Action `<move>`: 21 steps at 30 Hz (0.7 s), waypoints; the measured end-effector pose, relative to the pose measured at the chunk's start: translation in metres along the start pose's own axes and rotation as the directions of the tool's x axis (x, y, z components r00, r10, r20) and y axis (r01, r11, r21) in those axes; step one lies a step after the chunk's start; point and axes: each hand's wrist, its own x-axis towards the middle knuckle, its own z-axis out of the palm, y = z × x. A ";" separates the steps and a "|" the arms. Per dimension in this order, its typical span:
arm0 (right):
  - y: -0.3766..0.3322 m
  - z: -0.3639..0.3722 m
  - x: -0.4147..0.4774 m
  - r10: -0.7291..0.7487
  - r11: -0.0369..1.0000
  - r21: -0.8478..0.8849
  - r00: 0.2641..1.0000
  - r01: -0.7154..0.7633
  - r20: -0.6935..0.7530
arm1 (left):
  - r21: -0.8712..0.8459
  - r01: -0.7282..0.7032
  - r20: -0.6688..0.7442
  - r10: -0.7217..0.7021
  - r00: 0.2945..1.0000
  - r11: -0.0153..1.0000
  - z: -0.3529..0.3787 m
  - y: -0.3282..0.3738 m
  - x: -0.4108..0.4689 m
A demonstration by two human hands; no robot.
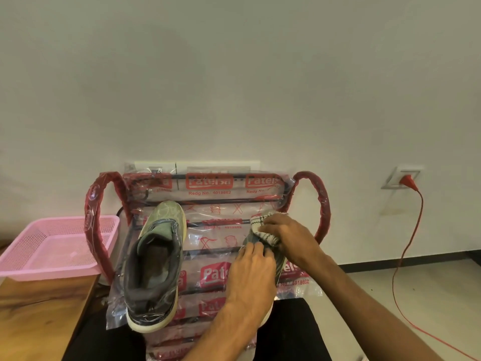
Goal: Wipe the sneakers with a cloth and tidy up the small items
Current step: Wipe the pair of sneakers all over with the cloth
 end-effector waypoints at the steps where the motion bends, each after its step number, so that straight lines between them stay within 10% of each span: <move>1: 0.004 0.001 0.000 0.023 0.998 -0.050 1.000 -0.023 0.005 | 0.013 0.004 0.010 -0.004 1.000 1.000 0.000 0.001 0.000; 21: -0.007 0.008 -0.007 0.303 0.953 -0.002 0.952 -0.304 -0.049 | 0.097 0.106 0.060 -0.113 0.992 0.990 0.006 0.004 0.000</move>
